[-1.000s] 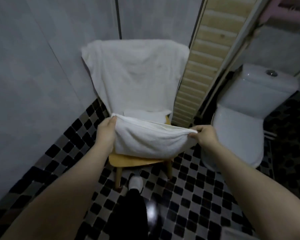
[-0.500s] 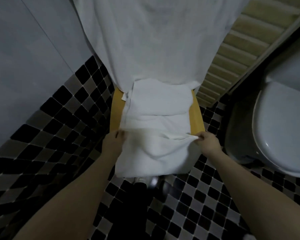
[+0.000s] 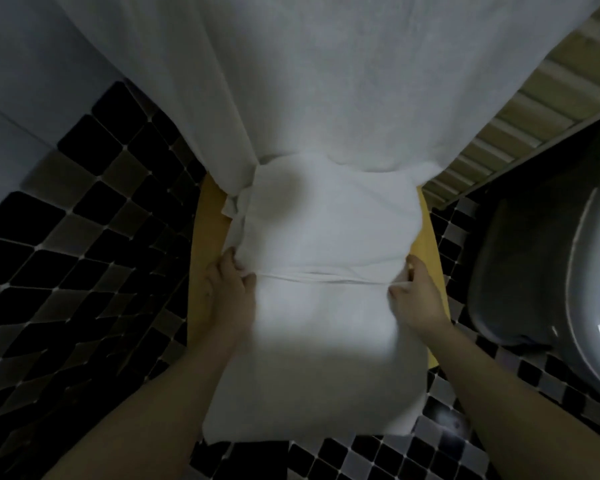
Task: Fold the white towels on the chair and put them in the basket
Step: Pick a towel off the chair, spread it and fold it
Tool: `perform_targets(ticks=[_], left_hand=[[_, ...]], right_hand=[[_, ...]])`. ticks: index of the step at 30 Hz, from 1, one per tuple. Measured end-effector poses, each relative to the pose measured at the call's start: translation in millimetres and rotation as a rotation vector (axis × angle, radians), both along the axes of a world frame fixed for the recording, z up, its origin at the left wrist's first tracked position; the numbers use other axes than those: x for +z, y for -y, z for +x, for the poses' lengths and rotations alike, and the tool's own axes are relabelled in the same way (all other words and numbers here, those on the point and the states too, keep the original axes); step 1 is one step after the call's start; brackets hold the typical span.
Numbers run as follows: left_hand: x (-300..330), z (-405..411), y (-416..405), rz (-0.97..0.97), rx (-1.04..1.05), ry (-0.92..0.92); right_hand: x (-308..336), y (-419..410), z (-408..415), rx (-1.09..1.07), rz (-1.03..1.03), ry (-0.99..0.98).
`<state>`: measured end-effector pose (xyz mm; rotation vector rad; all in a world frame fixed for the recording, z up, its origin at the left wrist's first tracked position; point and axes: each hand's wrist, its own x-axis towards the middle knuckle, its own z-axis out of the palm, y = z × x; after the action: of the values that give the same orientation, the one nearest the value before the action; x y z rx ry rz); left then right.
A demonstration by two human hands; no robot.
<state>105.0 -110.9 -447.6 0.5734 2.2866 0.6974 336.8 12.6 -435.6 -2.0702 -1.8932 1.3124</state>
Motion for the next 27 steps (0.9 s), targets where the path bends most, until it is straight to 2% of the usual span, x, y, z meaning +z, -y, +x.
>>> perform_targets(ticks=[4, 7, 9, 11, 13, 17, 20, 23, 27], left_hand=[[1, -14, -34, 0.060, 0.053, 0.048], [0, -27, -50, 0.055, 0.061, 0.082], [5, -34, -56, 0.039, 0.049, 0.103], [11, -38, -62, 0.071, -0.057, 0.140], [19, -39, -72, 0.086, -0.080, 0.213], [29, -41, -93, 0.132, 0.043, 0.195], [43, -43, -108, 0.292, 0.137, 0.430], [53, -49, -117, 0.211, 0.113, 0.498], [64, -60, -123, 0.106, 0.066, 0.693]], right_hand=[[3, -25, -8, -0.036, 0.013, 0.020], [4, -44, -14, -0.040, -0.059, -0.044], [6, -58, -18, -0.112, -0.124, -0.174], [13, -71, -28, -0.326, -0.169, -0.411], [21, -83, -38, -0.505, -0.181, -0.585], [28, -94, -51, -0.579, -0.104, -0.602], [35, -94, -52, -0.486, -0.192, -0.507], [46, -92, -53, -0.426, -0.326, -0.426], [59, -98, -49, -0.415, -0.179, -0.344]])
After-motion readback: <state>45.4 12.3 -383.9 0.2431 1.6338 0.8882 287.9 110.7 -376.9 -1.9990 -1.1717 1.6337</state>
